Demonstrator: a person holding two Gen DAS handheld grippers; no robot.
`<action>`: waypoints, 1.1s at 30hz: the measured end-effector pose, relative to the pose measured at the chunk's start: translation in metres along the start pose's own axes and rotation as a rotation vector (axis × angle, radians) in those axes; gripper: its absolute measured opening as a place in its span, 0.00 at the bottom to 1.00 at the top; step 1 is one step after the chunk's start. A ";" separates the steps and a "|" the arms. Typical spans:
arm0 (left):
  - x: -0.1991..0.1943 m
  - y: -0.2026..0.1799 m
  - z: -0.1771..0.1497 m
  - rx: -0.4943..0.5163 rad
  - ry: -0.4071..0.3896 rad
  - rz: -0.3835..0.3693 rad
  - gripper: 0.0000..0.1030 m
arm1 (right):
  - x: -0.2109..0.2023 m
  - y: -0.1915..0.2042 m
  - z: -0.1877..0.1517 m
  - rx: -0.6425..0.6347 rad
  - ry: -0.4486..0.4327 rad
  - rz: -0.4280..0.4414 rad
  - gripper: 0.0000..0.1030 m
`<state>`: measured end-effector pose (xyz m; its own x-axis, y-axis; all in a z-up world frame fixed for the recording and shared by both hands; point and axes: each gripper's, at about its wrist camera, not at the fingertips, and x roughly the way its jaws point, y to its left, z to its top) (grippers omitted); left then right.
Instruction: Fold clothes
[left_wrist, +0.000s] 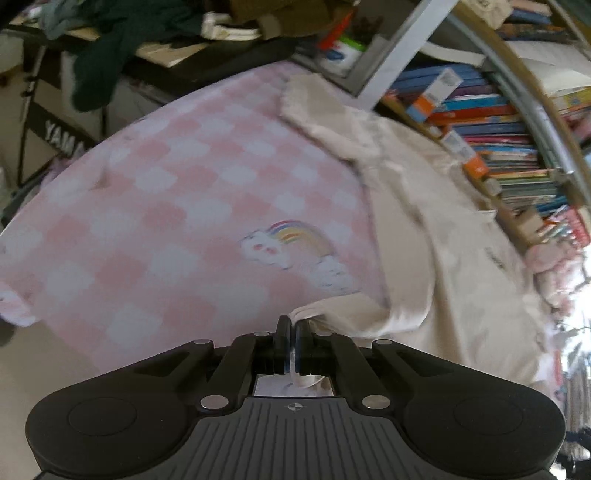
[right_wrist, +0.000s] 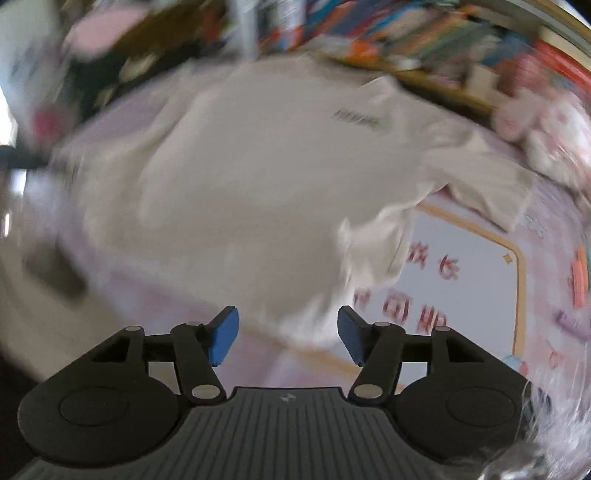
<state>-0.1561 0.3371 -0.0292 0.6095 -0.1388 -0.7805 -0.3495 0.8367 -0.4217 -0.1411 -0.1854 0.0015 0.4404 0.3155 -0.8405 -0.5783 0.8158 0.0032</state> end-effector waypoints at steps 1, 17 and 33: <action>0.000 0.002 -0.002 0.003 0.003 0.004 0.01 | 0.002 0.004 -0.006 -0.047 0.016 -0.013 0.55; -0.061 0.019 -0.013 -0.058 0.031 -0.275 0.00 | -0.031 -0.027 0.002 0.252 0.044 0.109 0.06; -0.059 0.064 -0.032 -0.205 0.105 -0.298 0.02 | -0.071 -0.021 -0.079 0.735 0.088 0.093 0.06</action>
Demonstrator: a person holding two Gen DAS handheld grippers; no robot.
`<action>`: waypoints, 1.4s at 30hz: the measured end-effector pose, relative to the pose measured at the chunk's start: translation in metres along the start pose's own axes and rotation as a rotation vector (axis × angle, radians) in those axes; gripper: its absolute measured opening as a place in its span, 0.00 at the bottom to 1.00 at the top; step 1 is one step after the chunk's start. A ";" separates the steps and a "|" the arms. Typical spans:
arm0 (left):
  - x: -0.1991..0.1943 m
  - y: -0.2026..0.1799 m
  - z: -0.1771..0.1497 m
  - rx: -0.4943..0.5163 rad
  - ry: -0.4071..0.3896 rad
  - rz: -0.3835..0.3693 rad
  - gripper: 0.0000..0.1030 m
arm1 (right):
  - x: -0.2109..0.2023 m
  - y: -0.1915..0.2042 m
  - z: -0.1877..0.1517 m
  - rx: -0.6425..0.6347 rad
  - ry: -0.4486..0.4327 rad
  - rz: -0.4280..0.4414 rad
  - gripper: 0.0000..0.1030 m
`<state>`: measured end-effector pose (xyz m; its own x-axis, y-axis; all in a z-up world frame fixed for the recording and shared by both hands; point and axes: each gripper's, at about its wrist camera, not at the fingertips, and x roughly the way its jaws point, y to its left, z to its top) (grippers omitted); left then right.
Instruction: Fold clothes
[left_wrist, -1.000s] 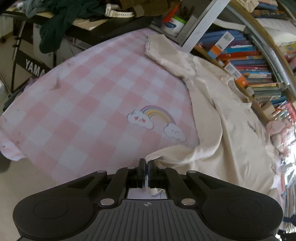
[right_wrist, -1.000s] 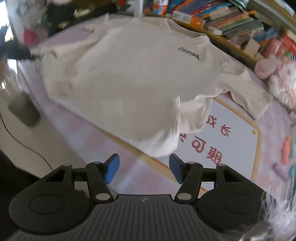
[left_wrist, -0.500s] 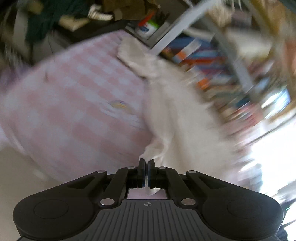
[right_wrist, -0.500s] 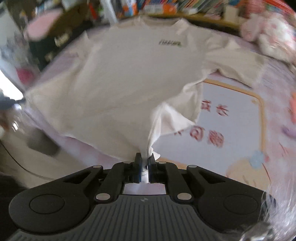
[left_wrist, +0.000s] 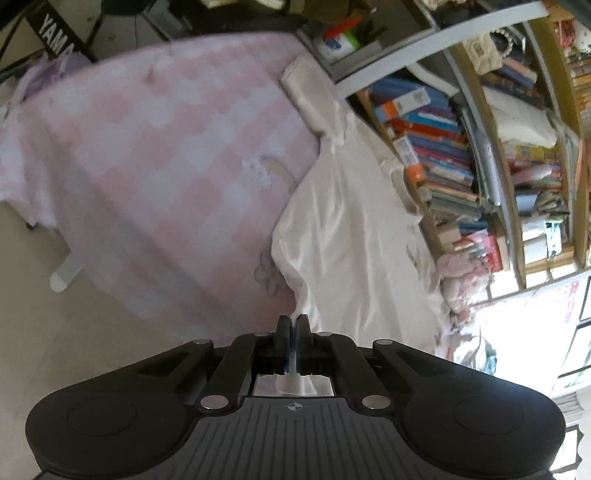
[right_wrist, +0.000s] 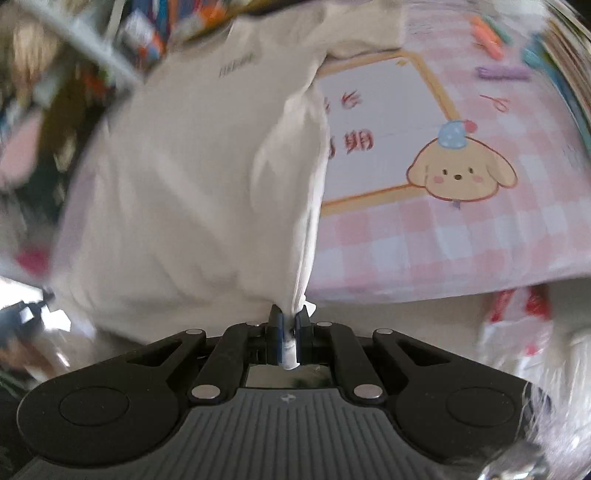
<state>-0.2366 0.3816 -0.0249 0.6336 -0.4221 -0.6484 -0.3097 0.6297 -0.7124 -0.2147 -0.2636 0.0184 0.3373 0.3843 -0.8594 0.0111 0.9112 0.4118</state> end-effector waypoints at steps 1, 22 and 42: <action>0.002 -0.001 0.002 0.045 0.009 0.061 0.02 | 0.001 0.000 -0.003 -0.006 0.012 -0.021 0.06; 0.113 -0.131 0.030 0.609 -0.056 0.162 0.24 | 0.078 0.091 0.116 -0.366 -0.201 -0.240 0.34; 0.316 -0.224 0.143 0.779 -0.025 0.230 0.21 | 0.236 0.140 0.351 -0.802 -0.217 -0.192 0.41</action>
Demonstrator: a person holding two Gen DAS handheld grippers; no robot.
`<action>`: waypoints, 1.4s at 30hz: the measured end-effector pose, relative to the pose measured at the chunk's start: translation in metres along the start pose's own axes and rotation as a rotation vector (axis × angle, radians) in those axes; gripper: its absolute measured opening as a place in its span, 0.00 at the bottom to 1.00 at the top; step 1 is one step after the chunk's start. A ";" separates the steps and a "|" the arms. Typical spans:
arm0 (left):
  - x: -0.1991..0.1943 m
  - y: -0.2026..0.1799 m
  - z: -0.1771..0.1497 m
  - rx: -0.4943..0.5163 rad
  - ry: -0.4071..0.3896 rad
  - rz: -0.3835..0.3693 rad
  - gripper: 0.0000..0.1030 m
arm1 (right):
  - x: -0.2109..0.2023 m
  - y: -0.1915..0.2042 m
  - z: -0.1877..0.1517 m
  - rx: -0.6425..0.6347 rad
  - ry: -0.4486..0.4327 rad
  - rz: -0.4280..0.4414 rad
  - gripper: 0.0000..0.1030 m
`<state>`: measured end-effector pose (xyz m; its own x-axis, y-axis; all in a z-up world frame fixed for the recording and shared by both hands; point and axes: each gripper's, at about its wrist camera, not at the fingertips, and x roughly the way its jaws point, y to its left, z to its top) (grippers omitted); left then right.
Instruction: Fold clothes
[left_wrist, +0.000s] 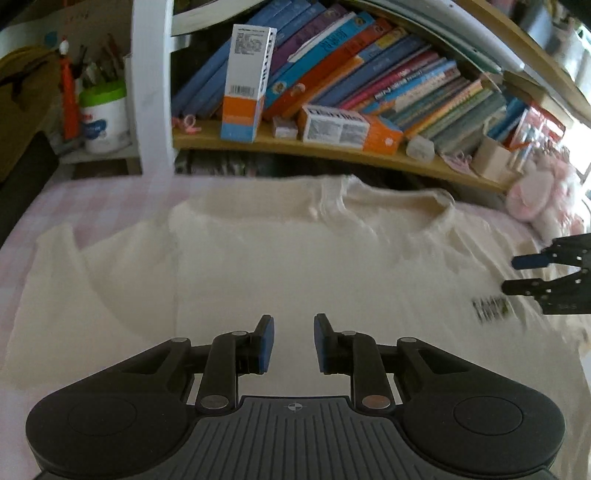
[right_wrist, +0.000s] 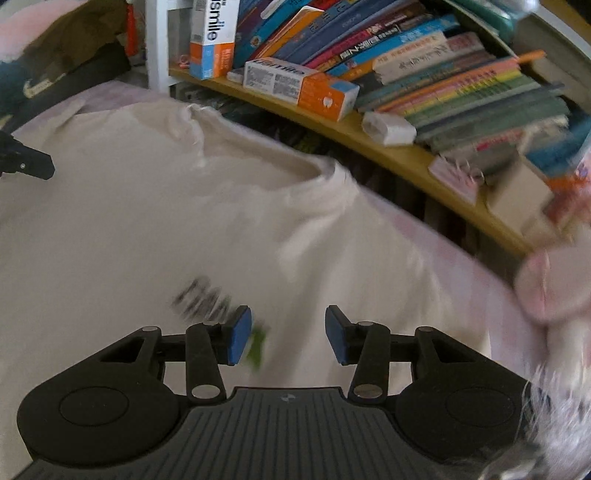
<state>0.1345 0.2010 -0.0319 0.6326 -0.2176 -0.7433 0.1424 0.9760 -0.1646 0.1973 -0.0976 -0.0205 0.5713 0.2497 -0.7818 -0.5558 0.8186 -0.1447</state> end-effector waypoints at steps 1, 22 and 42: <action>0.007 0.001 0.005 0.007 -0.002 -0.009 0.21 | 0.007 -0.002 0.007 -0.005 -0.009 -0.005 0.42; 0.138 0.025 0.100 -0.189 -0.057 -0.068 0.14 | 0.111 -0.067 0.090 0.417 -0.054 -0.026 0.31; 0.120 0.028 0.092 0.211 0.000 0.012 0.26 | 0.057 -0.066 0.085 0.167 -0.129 0.083 0.43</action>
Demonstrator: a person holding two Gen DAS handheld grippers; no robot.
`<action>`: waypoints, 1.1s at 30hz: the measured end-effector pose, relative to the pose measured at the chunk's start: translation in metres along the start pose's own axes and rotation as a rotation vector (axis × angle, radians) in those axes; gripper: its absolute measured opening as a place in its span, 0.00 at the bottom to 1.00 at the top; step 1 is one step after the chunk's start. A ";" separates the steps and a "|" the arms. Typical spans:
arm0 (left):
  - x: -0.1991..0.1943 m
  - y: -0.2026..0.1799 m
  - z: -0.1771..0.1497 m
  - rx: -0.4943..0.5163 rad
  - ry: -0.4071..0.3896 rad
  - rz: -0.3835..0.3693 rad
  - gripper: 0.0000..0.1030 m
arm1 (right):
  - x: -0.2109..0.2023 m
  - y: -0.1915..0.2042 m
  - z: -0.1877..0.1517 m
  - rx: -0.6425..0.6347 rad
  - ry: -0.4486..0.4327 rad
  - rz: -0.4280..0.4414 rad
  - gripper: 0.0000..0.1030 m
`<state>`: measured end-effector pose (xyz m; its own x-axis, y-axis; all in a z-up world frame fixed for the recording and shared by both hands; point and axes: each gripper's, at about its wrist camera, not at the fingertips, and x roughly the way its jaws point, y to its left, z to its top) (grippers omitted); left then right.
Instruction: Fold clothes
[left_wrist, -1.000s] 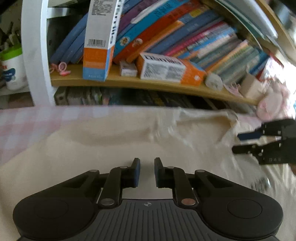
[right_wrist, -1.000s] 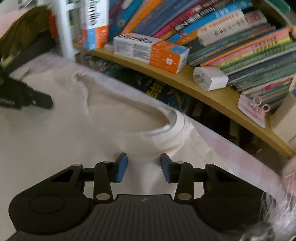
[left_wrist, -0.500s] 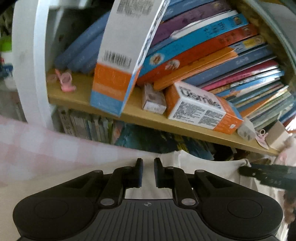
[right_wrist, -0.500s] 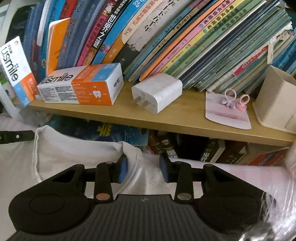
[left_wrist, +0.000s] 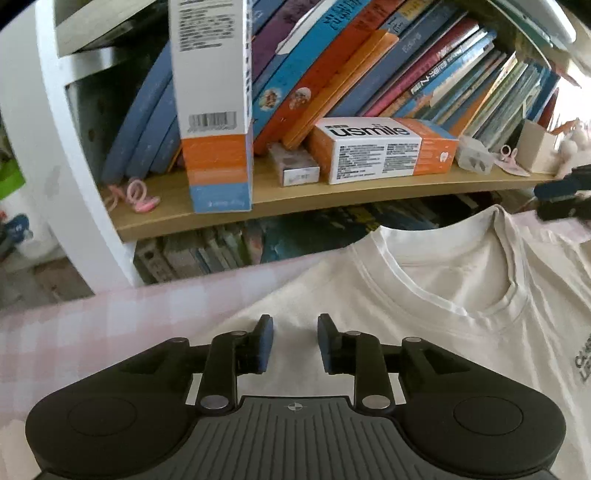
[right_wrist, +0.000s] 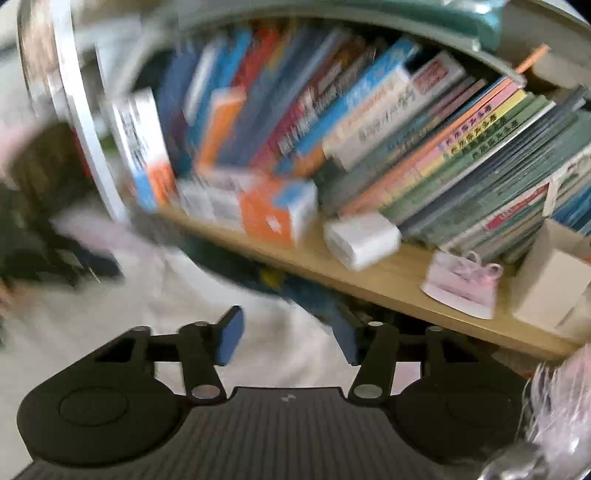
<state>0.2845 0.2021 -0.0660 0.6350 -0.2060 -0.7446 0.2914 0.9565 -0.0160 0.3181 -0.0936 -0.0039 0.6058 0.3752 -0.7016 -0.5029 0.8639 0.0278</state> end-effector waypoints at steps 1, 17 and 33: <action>0.002 -0.001 0.001 0.004 -0.002 0.005 0.25 | 0.009 0.002 -0.001 -0.034 0.048 -0.033 0.39; 0.028 -0.021 0.025 0.017 -0.022 0.077 0.00 | 0.042 -0.005 -0.012 0.197 0.036 -0.217 0.05; -0.059 -0.024 -0.015 0.005 -0.091 0.068 0.06 | -0.040 0.028 -0.049 0.249 0.010 -0.220 0.31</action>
<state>0.2293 0.1948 -0.0314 0.7160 -0.1587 -0.6798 0.2487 0.9679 0.0359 0.2498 -0.1007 -0.0102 0.6763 0.1685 -0.7171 -0.1941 0.9798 0.0471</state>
